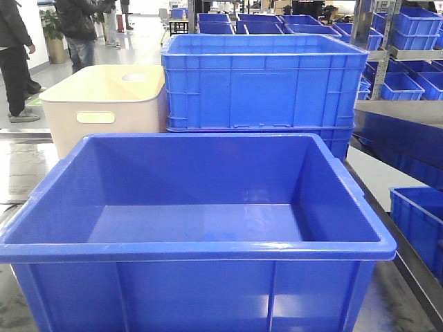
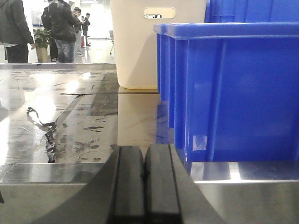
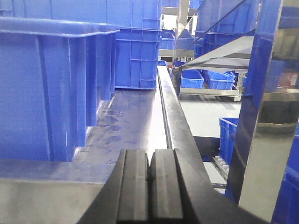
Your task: Pick red and yellow blocks into blue bin
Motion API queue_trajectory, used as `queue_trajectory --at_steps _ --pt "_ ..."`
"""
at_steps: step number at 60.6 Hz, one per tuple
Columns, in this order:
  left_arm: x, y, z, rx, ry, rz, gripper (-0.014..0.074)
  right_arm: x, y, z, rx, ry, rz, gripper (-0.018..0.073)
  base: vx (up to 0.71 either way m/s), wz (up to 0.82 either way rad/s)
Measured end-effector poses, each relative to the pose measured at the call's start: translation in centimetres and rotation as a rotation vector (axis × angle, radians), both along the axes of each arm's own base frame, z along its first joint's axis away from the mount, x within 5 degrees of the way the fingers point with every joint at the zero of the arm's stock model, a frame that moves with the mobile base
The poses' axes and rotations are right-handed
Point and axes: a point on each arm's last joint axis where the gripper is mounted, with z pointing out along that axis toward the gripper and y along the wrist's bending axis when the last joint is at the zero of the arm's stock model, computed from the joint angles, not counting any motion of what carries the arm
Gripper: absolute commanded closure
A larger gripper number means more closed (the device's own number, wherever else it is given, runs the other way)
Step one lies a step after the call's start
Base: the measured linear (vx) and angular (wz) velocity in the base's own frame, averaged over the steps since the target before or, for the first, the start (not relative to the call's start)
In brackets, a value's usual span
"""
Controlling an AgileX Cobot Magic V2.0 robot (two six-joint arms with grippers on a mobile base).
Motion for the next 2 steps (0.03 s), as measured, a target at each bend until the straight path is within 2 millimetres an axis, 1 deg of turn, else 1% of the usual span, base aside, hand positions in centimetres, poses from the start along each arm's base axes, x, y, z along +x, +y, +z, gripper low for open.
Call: queue_trajectory --at_steps 2 --pt "0.0 0.0 0.0 0.0 0.0 0.0 0.0603 0.0 0.0 0.0 0.0 0.0 0.0 0.0569 0.0 0.0"
